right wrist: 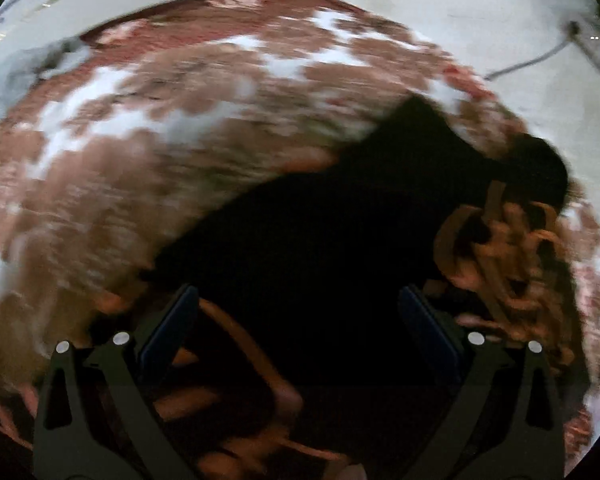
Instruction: Fold large clothes
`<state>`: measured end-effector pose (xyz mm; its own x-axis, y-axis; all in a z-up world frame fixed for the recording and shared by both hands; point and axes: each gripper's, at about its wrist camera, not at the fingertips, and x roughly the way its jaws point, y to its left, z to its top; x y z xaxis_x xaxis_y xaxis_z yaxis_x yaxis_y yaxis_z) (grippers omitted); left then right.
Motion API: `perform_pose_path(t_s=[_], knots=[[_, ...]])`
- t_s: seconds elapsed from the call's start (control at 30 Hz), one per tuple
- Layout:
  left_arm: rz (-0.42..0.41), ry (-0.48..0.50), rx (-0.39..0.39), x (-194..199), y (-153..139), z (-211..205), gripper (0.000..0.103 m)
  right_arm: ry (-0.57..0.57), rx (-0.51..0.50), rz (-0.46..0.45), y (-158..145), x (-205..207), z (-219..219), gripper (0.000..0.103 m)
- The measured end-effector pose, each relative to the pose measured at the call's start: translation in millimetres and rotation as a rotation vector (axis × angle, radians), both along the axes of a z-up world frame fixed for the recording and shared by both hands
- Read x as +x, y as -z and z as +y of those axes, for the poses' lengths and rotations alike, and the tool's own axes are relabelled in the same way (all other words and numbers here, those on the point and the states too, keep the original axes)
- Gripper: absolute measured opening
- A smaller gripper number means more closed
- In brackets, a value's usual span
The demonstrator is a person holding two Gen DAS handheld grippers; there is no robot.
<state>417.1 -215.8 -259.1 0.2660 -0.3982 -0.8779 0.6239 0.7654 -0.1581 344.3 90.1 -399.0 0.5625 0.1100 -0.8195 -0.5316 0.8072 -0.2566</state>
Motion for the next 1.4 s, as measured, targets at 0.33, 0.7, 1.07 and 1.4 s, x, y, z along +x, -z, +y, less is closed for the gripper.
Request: perform_pose_path(t_s=[0.33,0.7,1.07,1.4], knots=[[-0.162,-0.142,-0.069,91,-84,165,0.097,0.363,-0.071,0.042,-1,76,-206,0.098],[-0.031,-0.206,0.222,86,129,229,0.097,0.786,-0.036,0.052,23,101,-359,0.098],[-0.038,-0.196,0.256,85,156,238,0.097,0.797,0.062,0.074,14,81,-385,0.098],[-0.022,-0.303,0.031,41,77,203,0.097,0.802,0.092,0.071,-42,31,-456,0.098]])
